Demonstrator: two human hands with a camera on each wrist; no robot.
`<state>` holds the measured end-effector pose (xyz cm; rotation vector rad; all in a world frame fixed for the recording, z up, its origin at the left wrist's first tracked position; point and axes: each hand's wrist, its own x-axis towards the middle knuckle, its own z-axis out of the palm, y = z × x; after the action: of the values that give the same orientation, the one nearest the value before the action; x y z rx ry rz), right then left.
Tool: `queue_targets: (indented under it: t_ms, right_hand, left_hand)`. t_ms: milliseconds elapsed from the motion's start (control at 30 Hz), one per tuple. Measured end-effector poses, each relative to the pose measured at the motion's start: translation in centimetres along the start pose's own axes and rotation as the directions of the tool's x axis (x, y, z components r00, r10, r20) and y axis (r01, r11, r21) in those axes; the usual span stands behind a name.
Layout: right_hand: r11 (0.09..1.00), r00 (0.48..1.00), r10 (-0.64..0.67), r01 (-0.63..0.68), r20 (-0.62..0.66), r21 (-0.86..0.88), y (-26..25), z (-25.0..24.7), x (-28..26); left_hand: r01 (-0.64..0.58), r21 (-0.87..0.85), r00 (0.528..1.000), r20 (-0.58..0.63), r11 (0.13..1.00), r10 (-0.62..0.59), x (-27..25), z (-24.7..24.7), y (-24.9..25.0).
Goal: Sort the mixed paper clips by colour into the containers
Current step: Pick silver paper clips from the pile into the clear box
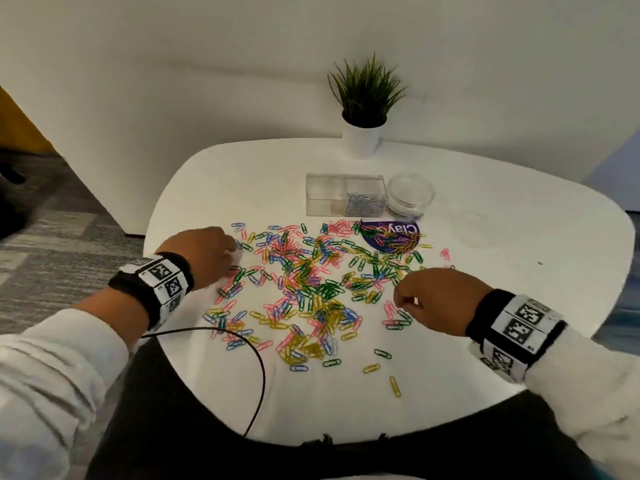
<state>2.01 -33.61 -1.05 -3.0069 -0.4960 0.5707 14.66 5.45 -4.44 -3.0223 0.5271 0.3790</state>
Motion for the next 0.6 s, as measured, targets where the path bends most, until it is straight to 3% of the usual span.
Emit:
queue_targets:
  t_ms: [100,200,267,367,500,600]
  right_hand:
    - [1.000,0.999,-0.031,0.031,0.019,-0.005,-0.5,1.9,-2.8]
    - [0.996,0.998,-0.065,0.065,0.000,0.062,-1.5,3.2,-3.9]
    - [0.993,0.996,-0.088,0.087,0.016,0.076,-2.3,3.8,-3.8]
    - [0.994,0.992,-0.100,0.097,0.083,0.042,-3.1,4.8,-3.1]
    - [0.996,0.995,-0.074,0.070,0.068,0.062,-3.6,5.9,-2.5]
    - [0.995,0.995,-0.056,0.048,0.084,0.086,-3.7,5.3,-2.7]
  left_hand:
    - [-0.185,0.302,0.983,0.064,0.935,0.174,-1.4,-2.2,-0.4]
    - [-0.430,0.618,0.899,0.231,0.658,0.371,-3.7,-5.5,-0.9]
    - [-0.474,0.699,0.878,0.331,0.535,0.345,-5.7,-8.2,-1.5]
    - [-0.483,0.763,0.875,0.403,0.429,0.268,-8.3,-11.4,-1.9]
    - [-0.521,0.743,0.850,0.404,0.420,0.338,-10.5,-10.5,0.4]
    - [-0.563,0.626,0.810,0.290,0.539,0.510,-11.3,-6.0,3.8]
